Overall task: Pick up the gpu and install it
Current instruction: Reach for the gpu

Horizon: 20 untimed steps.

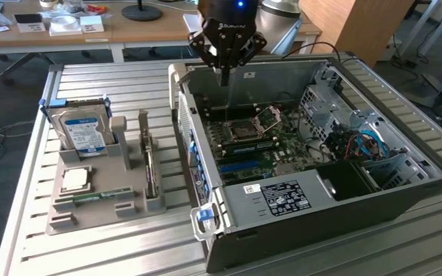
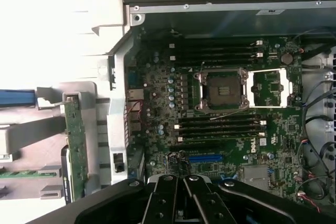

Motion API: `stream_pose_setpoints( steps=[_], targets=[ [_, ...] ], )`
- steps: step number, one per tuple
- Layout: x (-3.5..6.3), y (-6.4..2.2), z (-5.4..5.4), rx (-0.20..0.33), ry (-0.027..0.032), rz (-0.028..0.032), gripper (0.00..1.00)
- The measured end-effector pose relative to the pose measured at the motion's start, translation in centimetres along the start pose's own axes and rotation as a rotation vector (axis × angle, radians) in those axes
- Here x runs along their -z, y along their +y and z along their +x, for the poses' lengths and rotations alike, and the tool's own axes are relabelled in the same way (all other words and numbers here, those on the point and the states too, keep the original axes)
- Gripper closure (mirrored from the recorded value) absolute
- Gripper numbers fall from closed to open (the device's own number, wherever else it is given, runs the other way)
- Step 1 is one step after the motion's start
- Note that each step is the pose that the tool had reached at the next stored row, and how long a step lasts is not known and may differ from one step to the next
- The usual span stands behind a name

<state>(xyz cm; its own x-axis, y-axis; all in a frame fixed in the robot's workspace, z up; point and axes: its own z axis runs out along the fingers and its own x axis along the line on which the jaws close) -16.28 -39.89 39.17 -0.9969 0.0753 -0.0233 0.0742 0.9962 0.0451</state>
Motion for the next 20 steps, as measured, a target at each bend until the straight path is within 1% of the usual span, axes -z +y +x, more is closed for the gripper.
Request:
stream_pose_setpoints(
  steps=[9,20],
  targets=[
    [0.01,-0.07,0.9,0.000,0.0000,0.0000,0.89],
    [0.01,-0.12,1.6,0.000,0.0001,0.0001,0.89]
  ],
)
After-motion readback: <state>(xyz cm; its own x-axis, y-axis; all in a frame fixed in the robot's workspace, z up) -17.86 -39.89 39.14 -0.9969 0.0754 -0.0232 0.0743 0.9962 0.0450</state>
